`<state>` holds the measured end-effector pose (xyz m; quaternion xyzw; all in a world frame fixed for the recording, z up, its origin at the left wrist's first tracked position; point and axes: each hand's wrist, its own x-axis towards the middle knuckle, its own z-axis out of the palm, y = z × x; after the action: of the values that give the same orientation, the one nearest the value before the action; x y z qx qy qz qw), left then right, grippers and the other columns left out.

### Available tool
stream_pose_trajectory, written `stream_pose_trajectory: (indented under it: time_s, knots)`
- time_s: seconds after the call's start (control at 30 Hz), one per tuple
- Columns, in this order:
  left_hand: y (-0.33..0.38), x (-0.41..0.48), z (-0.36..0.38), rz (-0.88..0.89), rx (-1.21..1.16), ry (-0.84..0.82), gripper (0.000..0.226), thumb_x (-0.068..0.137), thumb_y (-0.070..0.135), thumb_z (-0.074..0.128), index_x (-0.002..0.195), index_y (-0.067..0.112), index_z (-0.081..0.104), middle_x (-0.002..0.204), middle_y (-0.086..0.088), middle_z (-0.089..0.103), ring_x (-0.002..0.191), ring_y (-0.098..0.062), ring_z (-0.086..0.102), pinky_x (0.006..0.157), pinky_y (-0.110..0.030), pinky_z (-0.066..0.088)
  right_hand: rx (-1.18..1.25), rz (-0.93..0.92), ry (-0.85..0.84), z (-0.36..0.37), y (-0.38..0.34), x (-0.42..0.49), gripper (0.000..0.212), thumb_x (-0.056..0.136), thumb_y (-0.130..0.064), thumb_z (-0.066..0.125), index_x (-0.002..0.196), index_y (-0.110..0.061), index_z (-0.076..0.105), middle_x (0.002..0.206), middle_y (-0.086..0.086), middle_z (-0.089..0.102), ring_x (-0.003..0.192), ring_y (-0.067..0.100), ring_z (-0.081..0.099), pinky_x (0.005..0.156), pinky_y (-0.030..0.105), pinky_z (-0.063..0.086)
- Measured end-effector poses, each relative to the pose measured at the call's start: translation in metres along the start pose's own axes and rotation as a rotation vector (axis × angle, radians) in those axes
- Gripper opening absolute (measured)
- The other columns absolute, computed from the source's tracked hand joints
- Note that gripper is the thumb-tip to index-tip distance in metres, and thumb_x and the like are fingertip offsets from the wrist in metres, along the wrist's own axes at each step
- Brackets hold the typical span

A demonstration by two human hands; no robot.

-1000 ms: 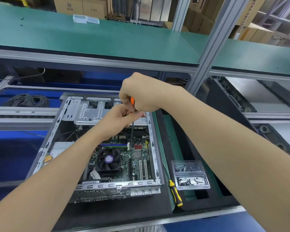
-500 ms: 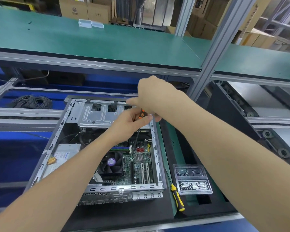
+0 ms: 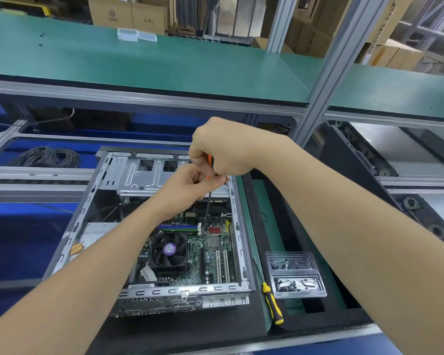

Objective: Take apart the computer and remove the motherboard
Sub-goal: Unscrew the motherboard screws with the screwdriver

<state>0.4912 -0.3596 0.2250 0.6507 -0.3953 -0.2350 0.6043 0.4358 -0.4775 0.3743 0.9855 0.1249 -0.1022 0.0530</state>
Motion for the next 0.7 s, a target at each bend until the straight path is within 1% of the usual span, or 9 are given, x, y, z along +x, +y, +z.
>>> stream_pose_trajectory:
  time_s: [0.17, 0.23, 0.27, 0.33, 0.4, 0.43, 0.5, 0.6, 0.7]
  knots:
    - [-0.004, 0.002, 0.003, -0.034, -0.024, 0.012, 0.054, 0.096, 0.036, 0.069, 0.075, -0.003, 0.037, 0.061, -0.007, 0.024, 0.056, -0.024, 0.018, 0.054, -0.035, 0.017, 0.037, 0.012, 0.001, 0.000, 0.001, -0.001, 0.023, 0.076, -0.001, 0.061, 0.076, -0.024, 0.066, 0.069, -0.013, 0.056, 0.067, 0.005, 0.051, 0.063, 0.028, 0.046]
    - [-0.006, 0.003, 0.003, -0.037, -0.041, 0.019, 0.045, 0.098, 0.030, 0.068, 0.073, 0.003, 0.042, 0.059, -0.003, 0.024, 0.055, -0.022, 0.018, 0.054, -0.035, 0.016, 0.048, 0.013, -0.026, -0.003, 0.001, -0.005, 0.016, 0.081, -0.012, 0.065, 0.081, -0.027, 0.064, 0.075, -0.014, 0.058, 0.075, 0.009, 0.057, 0.067, 0.030, 0.049]
    - [-0.006, 0.003, 0.004, -0.017, -0.030, 0.019, 0.037, 0.099, 0.029, 0.068, 0.072, 0.011, 0.048, 0.057, 0.001, 0.025, 0.052, -0.019, 0.019, 0.052, -0.031, 0.019, 0.050, 0.024, -0.008, -0.004, 0.001, -0.006, 0.005, 0.085, -0.025, 0.067, 0.084, -0.028, 0.063, 0.078, -0.014, 0.057, 0.081, 0.014, 0.060, 0.069, 0.032, 0.049]
    - [-0.006, 0.004, 0.007, 0.029, -0.012, 0.026, 0.020, 0.099, 0.028, 0.066, 0.080, 0.026, 0.064, 0.057, 0.007, 0.026, 0.050, -0.014, 0.022, 0.048, -0.022, 0.024, -0.017, 0.200, 0.115, 0.001, 0.002, -0.005, 0.040, 0.091, -0.062, 0.058, 0.084, -0.023, 0.059, 0.078, -0.007, 0.052, 0.079, 0.024, 0.059, 0.066, 0.036, 0.046]
    - [-0.005, 0.005, 0.009, 0.029, -0.048, 0.041, 0.008, 0.098, 0.029, 0.067, 0.102, 0.028, 0.074, 0.058, 0.008, 0.026, 0.050, -0.014, 0.024, 0.049, -0.021, 0.025, -0.101, 0.466, 0.211, 0.004, -0.004, -0.002, 0.069, 0.090, -0.082, 0.040, 0.073, -0.015, 0.049, 0.071, 0.001, 0.042, 0.063, 0.026, 0.050, 0.064, 0.038, 0.047]
    - [-0.006, 0.006, 0.010, 0.024, -0.054, 0.042, 0.014, 0.097, 0.031, 0.067, 0.109, 0.026, 0.073, 0.058, 0.009, 0.026, 0.050, -0.014, 0.024, 0.049, -0.023, 0.025, -0.060, 0.540, 0.199, 0.007, -0.007, 0.000, 0.072, 0.092, -0.082, 0.038, 0.069, -0.014, 0.044, 0.070, 0.003, 0.042, 0.057, 0.025, 0.048, 0.062, 0.038, 0.050]
    - [-0.009, 0.007, 0.011, 0.025, -0.025, 0.031, 0.018, 0.097, 0.035, 0.067, 0.112, 0.027, 0.073, 0.059, 0.008, 0.027, 0.050, -0.015, 0.024, 0.050, -0.025, 0.025, 0.105, 0.563, 0.159, 0.012, -0.008, 0.005, 0.062, 0.097, -0.070, 0.047, 0.069, -0.015, 0.038, 0.067, 0.004, 0.047, 0.051, 0.022, 0.049, 0.053, 0.033, 0.047]
    - [-0.008, 0.007, 0.009, 0.017, 0.026, 0.053, 0.017, 0.099, 0.035, 0.068, 0.115, 0.030, 0.071, 0.061, 0.000, 0.025, 0.052, -0.017, 0.023, 0.051, -0.029, 0.023, 0.124, 0.444, 0.130, 0.009, -0.006, 0.005, 0.048, 0.100, -0.044, 0.061, 0.070, -0.016, 0.037, 0.061, 0.002, 0.049, 0.046, 0.015, 0.048, 0.041, 0.026, 0.034]
    - [-0.006, 0.006, 0.004, 0.019, 0.037, 0.059, 0.021, 0.099, 0.031, 0.068, 0.116, 0.019, 0.070, 0.062, -0.001, 0.026, 0.055, -0.018, 0.024, 0.054, -0.030, 0.022, 0.014, 0.267, 0.083, 0.004, -0.003, 0.003, 0.027, 0.097, -0.028, 0.067, 0.077, -0.016, 0.053, 0.071, 0.001, 0.058, 0.054, 0.015, 0.052, 0.044, 0.025, 0.033]
